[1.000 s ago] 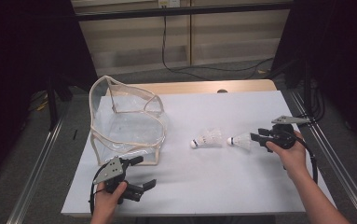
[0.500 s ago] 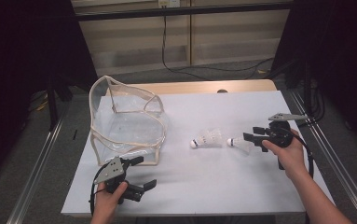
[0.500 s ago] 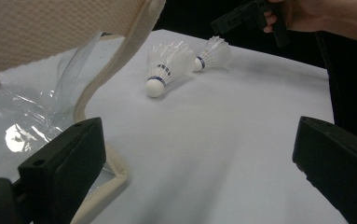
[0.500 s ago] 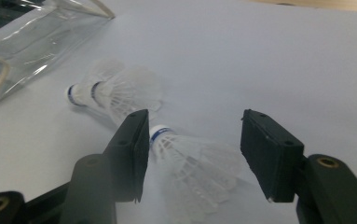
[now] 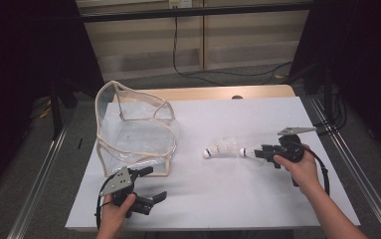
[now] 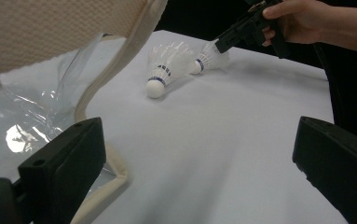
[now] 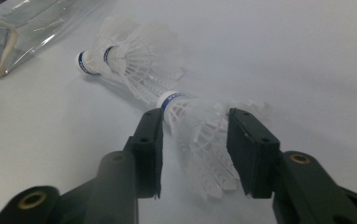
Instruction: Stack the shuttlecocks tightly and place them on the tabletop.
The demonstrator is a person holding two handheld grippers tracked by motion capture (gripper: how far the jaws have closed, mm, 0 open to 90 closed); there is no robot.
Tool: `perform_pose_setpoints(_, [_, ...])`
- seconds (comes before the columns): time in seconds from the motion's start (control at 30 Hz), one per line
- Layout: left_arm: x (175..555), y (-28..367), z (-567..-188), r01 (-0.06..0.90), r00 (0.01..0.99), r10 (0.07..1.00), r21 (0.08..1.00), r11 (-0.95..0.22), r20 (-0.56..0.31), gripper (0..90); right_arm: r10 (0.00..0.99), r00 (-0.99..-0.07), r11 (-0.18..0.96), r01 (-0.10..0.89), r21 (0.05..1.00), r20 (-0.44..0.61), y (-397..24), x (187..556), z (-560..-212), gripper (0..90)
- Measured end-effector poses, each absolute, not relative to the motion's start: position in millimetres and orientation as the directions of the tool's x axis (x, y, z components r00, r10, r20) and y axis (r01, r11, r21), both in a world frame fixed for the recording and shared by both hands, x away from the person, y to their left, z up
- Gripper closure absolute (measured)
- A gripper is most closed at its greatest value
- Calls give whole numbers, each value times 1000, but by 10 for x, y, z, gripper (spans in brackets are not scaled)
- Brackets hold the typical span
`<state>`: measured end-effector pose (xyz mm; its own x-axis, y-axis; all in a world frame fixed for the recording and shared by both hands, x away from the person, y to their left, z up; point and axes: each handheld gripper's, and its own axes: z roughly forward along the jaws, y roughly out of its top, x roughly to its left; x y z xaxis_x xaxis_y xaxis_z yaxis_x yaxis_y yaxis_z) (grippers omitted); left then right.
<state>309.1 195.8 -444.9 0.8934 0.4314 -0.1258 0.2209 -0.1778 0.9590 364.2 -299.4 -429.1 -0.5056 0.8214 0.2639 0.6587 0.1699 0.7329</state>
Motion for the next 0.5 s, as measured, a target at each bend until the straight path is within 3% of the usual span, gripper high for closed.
perform_pose_setpoints(0.1, [3089,1959,-4447,221,894,431,959,-180,-125,28,813,-510,164,664,729,282,-2986,3642,-4303,644])
perform_pose_setpoints(0.33, [3089,1964,-4446,221,893,433,959,-178,-125,27,812,-515,181,669,721,274,-2945,3638,-4350,611])
perform_pose_setpoints(0.5, [3090,1964,-4447,221,894,432,958,-182,-124,27,794,-541,196,659,726,277,-2949,3629,-4362,814])
